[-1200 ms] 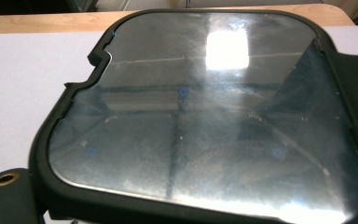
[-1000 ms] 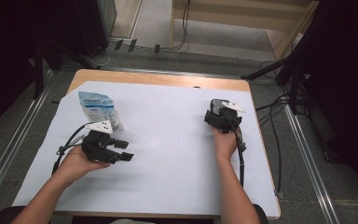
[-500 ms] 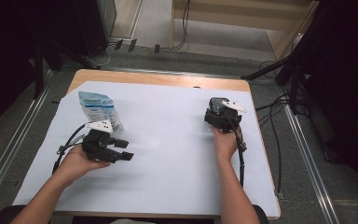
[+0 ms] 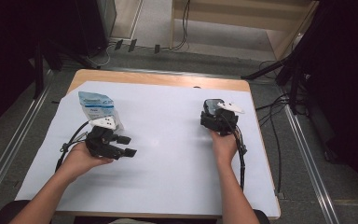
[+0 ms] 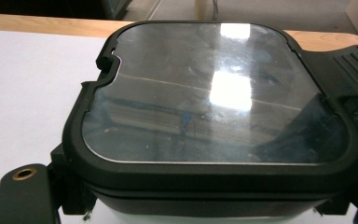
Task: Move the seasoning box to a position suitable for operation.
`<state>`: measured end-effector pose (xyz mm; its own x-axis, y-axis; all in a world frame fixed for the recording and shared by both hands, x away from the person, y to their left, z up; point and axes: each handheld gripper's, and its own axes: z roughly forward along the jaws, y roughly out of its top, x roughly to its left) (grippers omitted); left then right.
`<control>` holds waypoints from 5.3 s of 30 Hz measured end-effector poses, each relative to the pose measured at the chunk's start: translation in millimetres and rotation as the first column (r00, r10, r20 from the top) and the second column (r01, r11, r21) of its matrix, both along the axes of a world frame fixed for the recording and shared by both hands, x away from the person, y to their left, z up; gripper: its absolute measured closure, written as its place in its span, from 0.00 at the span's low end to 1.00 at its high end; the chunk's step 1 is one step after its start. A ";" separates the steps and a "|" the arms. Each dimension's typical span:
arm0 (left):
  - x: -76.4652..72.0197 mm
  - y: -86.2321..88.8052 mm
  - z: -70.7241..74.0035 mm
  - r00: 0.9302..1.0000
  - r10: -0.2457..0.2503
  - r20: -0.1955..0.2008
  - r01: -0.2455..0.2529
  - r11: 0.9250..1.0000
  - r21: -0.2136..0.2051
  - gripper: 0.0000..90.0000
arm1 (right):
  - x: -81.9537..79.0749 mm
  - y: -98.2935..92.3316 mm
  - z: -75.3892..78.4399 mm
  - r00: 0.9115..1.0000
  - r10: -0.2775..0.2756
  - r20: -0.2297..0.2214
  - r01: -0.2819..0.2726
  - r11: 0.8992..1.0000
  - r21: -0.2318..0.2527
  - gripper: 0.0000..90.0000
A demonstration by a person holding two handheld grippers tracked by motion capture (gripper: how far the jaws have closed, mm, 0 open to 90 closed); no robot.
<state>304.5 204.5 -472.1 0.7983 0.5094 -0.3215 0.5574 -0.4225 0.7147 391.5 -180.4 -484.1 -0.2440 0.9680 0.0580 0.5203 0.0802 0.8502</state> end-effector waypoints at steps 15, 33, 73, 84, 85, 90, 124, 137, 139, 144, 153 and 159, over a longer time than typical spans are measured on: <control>10.6 -11.0 1.4 1.000 -0.026 -0.013 0.026 1.000 0.004 0.41 | -38.7 8.0 13.4 0.991 0.131 -0.007 -0.131 0.991 0.009 0.18; 20.8 -7.5 -2.6 1.000 -0.022 -0.018 0.022 1.000 0.004 0.43 | -72.3 30.6 15.0 0.961 0.278 0.009 -0.278 0.961 -0.004 0.18; 19.2 -4.4 -4.4 1.000 -0.004 -0.025 0.005 0.999 0.032 0.42 | -76.0 110.4 -26.2 0.861 0.508 -0.010 -0.508 0.861 -0.010 0.18; 20.4 -4.7 -4.6 1.000 -0.002 -0.028 0.002 1.000 0.015 0.42 | -77.2 109.3 -28.7 0.855 0.518 -0.021 -0.518 0.856 0.008 0.16; 20.6 -4.6 -4.5 1.000 -0.003 -0.028 0.003 1.000 0.016 0.42 | -76.4 108.2 -28.7 0.853 0.521 -0.025 -0.520 0.854 0.022 0.15; 20.5 -3.3 -3.2 1.000 0.002 -0.025 -0.001 1.000 0.017 0.42 | -77.2 105.1 -24.4 0.852 0.523 -0.021 -0.522 0.851 0.056 0.13; 10.7 -46.4 6.0 0.997 0.071 0.017 -0.071 0.997 0.014 1.00 | -24.4 41.3 5.7 0.864 0.500 -0.062 -0.495 0.865 0.082 1.00; 12.0 -51.2 -4.1 0.995 0.096 0.008 -0.096 0.995 -0.006 1.00 | -11.3 55.5 -6.8 0.843 0.530 -0.094 -0.521 0.847 0.106 1.00; 12.0 -51.8 -4.4 0.995 0.095 0.014 -0.095 0.995 -0.003 1.00 | -11.3 54.4 -7.2 0.841 0.533 -0.091 -0.523 0.845 0.111 1.00; 13.8 -52.7 -6.9 0.996 0.091 0.003 -0.091 0.996 -0.001 1.00 | -12.8 52.9 -7.4 0.847 0.523 -0.097 -0.511 0.850 0.123 1.00; 19.8 -48.7 -8.8 0.994 0.112 -0.007 -0.112 0.994 -0.020 1.00 | -18.7 49.0 -7.1 0.848 0.519 -0.105 -0.507 0.853 0.127 1.00; 26.4 -44.6 -10.5 0.991 0.130 -0.015 -0.130 0.991 -0.036 1.00 | -26.5 47.2 -5.4 0.849 0.517 -0.108 -0.507 0.855 0.112 1.00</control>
